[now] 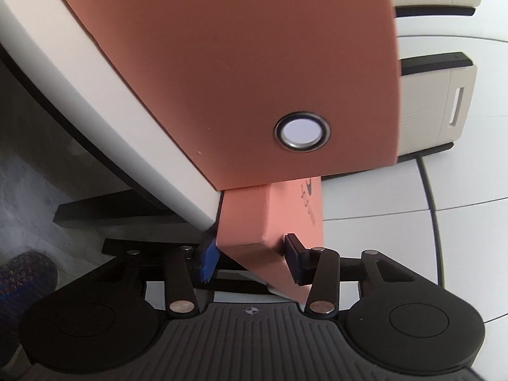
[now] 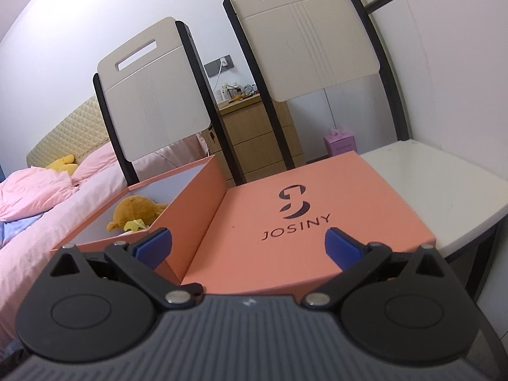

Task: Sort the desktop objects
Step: 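Move the left gripper to the pink box wall and grip it, then grip the JOSINY lid edge with the right gripper and lift it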

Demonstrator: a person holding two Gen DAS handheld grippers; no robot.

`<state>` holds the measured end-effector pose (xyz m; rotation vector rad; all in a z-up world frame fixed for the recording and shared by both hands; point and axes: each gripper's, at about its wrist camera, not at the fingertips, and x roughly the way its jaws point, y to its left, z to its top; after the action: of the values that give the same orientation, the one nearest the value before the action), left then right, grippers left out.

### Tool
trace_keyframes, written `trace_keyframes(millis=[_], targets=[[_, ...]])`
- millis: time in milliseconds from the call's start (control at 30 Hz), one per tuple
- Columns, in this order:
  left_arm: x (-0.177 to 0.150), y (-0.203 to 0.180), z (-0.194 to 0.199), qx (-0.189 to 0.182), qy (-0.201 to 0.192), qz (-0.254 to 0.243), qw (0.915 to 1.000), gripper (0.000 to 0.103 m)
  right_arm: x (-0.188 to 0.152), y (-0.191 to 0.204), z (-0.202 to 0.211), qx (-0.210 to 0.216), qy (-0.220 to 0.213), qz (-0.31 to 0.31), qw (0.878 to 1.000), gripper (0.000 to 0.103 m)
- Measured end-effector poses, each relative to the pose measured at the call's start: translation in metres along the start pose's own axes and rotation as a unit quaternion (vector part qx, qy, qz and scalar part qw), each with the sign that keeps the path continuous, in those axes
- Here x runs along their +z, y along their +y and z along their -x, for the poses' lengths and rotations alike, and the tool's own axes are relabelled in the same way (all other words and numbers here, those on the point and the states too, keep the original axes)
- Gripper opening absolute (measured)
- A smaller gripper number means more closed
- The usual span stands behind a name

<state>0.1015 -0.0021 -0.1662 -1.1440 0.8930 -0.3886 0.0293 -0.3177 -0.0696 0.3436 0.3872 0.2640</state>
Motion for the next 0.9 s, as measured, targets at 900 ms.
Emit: trace_keyframes(millis=[900], targets=[[-0.042, 0.019, 0.022, -0.036, 0.008, -0.014, 0.9992, 0.061, -0.006, -0.011, 0.025, -0.005, -0.001, -0.01, 1.0, 0.103]])
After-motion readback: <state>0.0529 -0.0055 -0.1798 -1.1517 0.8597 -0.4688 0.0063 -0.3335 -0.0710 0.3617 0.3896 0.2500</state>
